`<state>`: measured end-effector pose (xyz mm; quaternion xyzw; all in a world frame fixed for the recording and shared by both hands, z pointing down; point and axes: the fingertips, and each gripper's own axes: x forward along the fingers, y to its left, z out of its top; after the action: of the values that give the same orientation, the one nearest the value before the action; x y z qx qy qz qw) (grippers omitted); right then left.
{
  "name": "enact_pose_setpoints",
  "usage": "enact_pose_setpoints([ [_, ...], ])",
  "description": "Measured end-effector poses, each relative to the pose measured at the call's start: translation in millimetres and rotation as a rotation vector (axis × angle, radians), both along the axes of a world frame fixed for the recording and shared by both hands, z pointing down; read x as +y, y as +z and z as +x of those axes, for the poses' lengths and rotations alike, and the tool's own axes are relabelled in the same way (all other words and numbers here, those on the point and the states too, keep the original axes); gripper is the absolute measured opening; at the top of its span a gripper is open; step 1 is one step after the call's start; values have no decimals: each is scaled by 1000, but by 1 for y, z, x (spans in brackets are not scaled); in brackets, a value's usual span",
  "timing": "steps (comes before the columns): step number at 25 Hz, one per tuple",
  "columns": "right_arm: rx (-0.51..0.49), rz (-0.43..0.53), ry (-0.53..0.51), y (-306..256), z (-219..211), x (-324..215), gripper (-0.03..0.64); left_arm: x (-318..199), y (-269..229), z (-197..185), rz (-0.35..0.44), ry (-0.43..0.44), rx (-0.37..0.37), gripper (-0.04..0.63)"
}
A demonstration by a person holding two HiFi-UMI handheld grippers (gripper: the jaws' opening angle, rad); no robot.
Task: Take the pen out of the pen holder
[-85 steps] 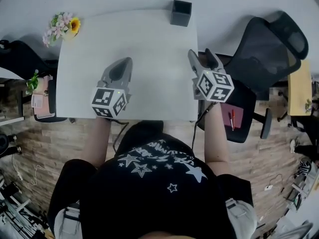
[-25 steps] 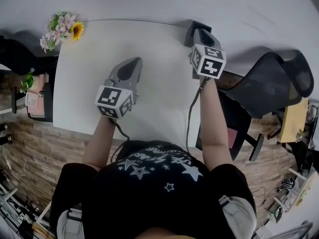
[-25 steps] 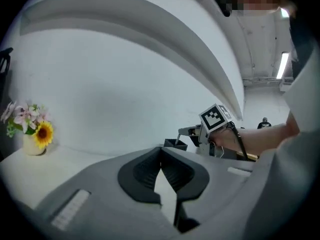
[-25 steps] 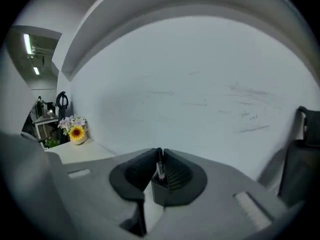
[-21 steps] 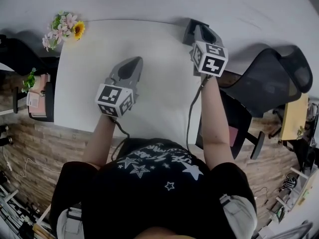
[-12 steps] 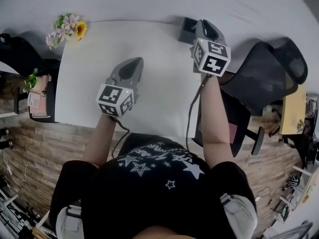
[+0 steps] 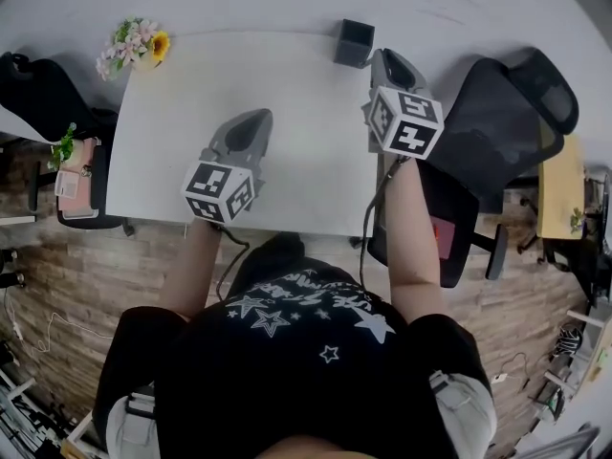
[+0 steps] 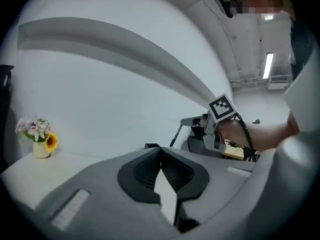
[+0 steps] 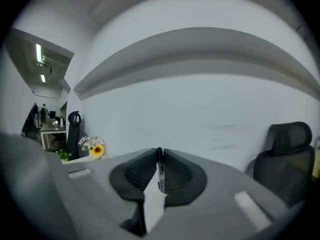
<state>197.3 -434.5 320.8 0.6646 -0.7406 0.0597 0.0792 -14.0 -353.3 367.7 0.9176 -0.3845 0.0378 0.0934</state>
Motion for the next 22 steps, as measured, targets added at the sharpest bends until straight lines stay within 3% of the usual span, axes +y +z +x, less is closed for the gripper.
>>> enact_pose_setpoints([
  [22,-53,-6,-73,26,-24,227,41,203,-5,-9,46,-35,-32,11],
])
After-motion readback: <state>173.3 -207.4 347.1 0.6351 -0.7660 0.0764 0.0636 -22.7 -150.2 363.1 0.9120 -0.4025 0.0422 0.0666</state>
